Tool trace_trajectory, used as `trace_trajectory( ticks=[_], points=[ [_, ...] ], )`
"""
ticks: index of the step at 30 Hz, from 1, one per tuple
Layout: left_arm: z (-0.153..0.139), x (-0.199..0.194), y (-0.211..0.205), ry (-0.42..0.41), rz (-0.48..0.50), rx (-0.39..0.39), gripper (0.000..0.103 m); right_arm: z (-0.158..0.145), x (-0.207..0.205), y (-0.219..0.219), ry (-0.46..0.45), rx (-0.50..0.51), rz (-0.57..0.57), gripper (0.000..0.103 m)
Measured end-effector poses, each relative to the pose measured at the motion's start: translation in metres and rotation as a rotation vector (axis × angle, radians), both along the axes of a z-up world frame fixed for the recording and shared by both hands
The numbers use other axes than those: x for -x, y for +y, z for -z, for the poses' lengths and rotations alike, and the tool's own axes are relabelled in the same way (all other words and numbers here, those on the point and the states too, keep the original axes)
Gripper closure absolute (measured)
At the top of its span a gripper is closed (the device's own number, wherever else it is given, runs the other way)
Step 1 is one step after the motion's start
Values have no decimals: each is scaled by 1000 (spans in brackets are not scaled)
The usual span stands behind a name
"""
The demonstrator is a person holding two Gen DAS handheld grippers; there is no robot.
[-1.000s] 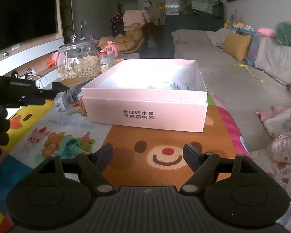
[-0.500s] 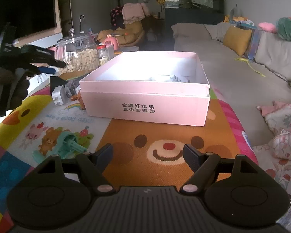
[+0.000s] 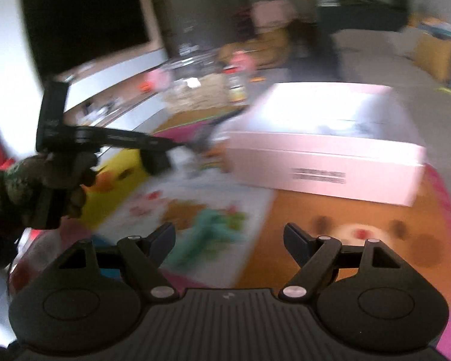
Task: Organize rigid objects
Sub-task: 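Grasp the black funnel-shaped object with the left gripper, then reach the right gripper to the teal crank toy and close on it while the left holds the funnel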
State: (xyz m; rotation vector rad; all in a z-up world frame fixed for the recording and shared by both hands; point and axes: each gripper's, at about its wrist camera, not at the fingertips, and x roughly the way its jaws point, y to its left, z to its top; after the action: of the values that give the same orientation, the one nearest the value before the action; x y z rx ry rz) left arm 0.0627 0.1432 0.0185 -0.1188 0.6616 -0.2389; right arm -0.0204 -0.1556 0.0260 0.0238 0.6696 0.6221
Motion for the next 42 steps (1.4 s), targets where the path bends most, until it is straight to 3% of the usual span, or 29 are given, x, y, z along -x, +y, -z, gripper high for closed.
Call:
trace_trajectory(
  ticks=[5, 11, 14, 18, 21, 25, 30, 37, 42],
  points=[
    [1, 38, 6, 2, -8, 58, 55, 6, 4, 46, -44, 145, -58, 23],
    [3, 69, -12, -2, 48, 96, 54, 5, 18, 52, -182, 305, -39, 22],
    [2, 80, -33, -30, 84, 29, 54, 4, 17, 38, -212, 358, 37, 22],
    [3, 89, -59, -64, 134, -91, 50, 5, 10, 10, -188, 380, 152, 21],
    [15, 86, -69, 4, 139, -91, 48, 3, 4, -8, -154, 345, 211, 21],
    [17, 87, -71, -16, 119, -82, 48, -5, 3, -19, -100, 185, 148, 21],
    [20, 84, -65, -14, 102, -23, 48, 9, -4, -3, -91, 225, 132, 21],
    [19, 82, -71, -13, 85, -20, 48, 14, -3, -5, -54, 215, 143, 21],
    [15, 77, -72, 31, 44, -1, 48, 15, -2, -3, -54, 234, 143, 21]
  ],
)
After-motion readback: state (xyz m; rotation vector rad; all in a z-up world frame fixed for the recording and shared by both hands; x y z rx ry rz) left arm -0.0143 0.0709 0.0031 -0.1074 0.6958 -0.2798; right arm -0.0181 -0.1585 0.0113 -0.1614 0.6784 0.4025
